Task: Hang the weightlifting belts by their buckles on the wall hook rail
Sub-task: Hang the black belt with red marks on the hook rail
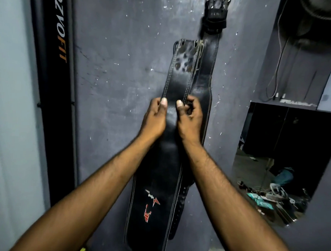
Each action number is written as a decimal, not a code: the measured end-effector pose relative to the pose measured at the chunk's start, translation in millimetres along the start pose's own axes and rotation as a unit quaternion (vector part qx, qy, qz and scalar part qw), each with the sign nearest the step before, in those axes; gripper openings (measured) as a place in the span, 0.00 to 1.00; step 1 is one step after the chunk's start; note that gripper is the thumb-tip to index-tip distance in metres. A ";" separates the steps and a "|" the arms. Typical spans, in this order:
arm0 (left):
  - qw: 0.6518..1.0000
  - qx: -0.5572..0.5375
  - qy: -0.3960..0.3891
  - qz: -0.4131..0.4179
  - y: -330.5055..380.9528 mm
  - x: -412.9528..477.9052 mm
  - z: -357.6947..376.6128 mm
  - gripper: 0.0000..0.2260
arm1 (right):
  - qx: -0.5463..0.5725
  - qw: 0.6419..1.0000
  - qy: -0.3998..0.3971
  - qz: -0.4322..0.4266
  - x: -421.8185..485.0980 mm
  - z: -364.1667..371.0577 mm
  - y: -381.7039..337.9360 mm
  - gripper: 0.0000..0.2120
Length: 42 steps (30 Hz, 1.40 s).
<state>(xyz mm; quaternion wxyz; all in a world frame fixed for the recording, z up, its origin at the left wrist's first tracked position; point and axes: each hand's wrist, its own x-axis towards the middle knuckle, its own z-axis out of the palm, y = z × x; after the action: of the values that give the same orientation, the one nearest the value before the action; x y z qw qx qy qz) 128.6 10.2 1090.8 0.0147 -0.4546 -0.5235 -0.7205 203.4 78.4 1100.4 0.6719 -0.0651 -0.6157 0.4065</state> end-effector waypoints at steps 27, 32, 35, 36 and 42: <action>0.999 0.014 0.004 0.047 -20.4 88.9 16.8 0.27 | -0.208 0.972 -0.105 0.023 68.2 -12.1 17.5 0.33; 0.994 -0.031 -0.053 0.091 -20.1 140.7 34.7 0.36 | -0.190 0.968 -0.161 0.012 126.3 -20.3 16.3 0.39; 0.987 -0.042 -0.076 0.137 -4.7 182.1 46.7 0.38 | -0.167 0.972 -0.164 -0.014 170.4 -20.7 12.1 0.40; 0.984 -0.035 -0.077 0.155 3.1 198.4 50.6 0.38 | -0.166 0.972 -0.163 -0.030 185.6 -18.6 8.6 0.40; 0.965 -0.014 -0.082 0.247 55.2 295.0 65.6 0.40 | -0.176 0.968 -0.161 -0.082 285.4 2.7 -25.3 0.41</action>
<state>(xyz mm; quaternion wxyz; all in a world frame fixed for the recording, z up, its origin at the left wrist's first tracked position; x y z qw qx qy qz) 25.0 169.8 1332.0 0.1431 -0.6273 -0.3842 -0.6621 187.6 239.3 1337.0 0.5729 -0.0658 -0.7808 0.2405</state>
